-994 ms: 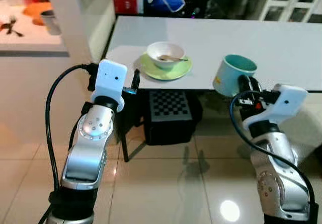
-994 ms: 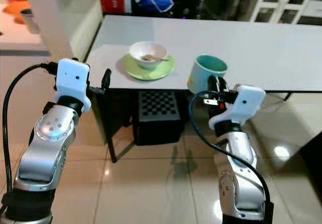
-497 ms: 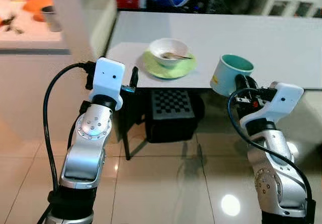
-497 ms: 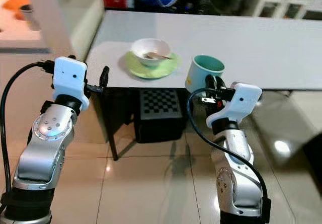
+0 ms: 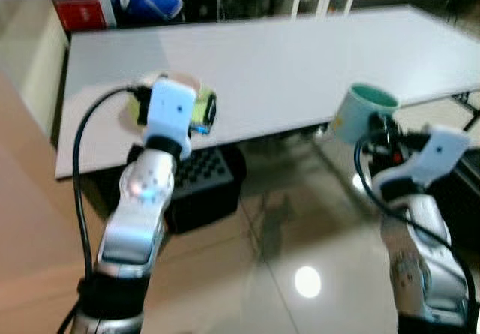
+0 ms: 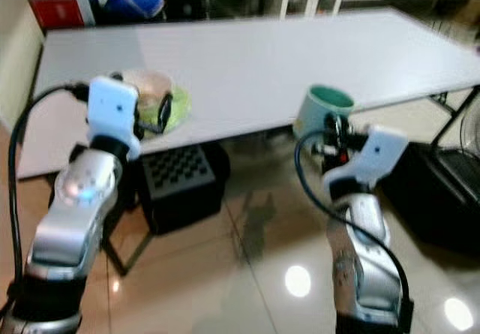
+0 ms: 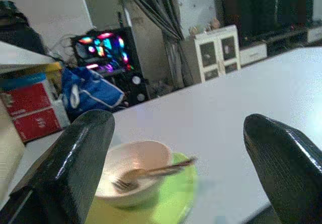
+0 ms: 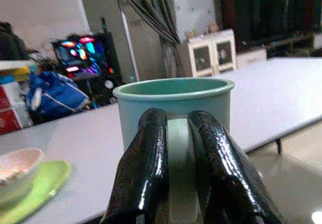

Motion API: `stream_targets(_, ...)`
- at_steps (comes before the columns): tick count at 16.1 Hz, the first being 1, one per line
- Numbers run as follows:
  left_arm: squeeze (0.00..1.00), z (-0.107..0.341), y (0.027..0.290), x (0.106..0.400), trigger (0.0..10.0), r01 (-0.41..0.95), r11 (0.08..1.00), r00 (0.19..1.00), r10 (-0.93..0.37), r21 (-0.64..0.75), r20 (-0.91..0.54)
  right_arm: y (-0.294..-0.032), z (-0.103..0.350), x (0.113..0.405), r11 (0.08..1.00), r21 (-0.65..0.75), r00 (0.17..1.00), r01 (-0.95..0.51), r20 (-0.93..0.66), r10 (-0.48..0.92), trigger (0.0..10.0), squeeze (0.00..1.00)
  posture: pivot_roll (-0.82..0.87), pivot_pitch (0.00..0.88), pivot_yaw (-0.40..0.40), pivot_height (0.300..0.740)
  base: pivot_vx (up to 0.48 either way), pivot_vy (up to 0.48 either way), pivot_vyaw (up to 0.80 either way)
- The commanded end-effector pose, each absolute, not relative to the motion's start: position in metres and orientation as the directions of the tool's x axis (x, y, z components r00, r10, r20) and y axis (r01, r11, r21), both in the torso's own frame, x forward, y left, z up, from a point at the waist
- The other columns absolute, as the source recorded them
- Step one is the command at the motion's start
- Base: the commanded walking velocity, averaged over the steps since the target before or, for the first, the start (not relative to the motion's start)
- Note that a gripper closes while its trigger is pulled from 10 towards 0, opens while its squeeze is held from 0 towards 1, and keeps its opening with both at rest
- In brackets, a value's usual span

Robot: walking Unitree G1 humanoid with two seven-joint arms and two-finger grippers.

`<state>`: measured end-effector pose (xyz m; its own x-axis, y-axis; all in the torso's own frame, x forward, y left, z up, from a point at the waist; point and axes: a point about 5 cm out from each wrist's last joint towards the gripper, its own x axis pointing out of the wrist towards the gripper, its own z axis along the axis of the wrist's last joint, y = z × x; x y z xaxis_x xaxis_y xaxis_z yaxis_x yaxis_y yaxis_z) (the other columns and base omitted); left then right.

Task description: Setting the table

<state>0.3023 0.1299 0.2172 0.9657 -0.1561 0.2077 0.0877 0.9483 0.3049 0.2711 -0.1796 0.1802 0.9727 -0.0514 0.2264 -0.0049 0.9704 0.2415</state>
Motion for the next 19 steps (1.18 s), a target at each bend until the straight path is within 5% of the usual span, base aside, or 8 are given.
stream_targets(1,0.0,0.218,0.134,0.303,10.0,0.077,0.947,0.967,-0.147,0.31,0.21,-0.173,0.185,0.272,0.967,0.249,0.969,-0.046,0.247,-0.017,10.0,0.0,0.0,0.0,-0.045,0.74,0.334,0.0,0.0)
stream_targets(5,0.0,0.223,0.135,0.303,10.0,0.063,0.937,0.963,-0.147,0.344,0.224,-0.165,0.185,0.274,0.977,0.176,0.97,-0.118,0.231,0.075,10.0,0.0,0.01,0.0,-0.052,0.74,0.337,0.0,0.0)
stream_targets(9,0.0,0.233,0.142,0.302,10.0,0.035,0.933,0.958,-0.133,0.357,0.253,-0.161,0.183,0.276,0.98,0.167,0.971,-0.113,0.229,0.073,10.0,0.0,0.03,0.0,-0.06,0.74,0.339,0.0,0.8)
stream_targets(19,0.0,0.224,0.135,0.301,10.0,0.078,0.925,0.962,-0.168,0.372,0.216,-0.171,0.191,0.283,0.985,0.167,0.96,-0.052,0.28,0.003,10.0,0.0,0.02,0.0,-0.061,0.74,0.339,0.0,0.0)
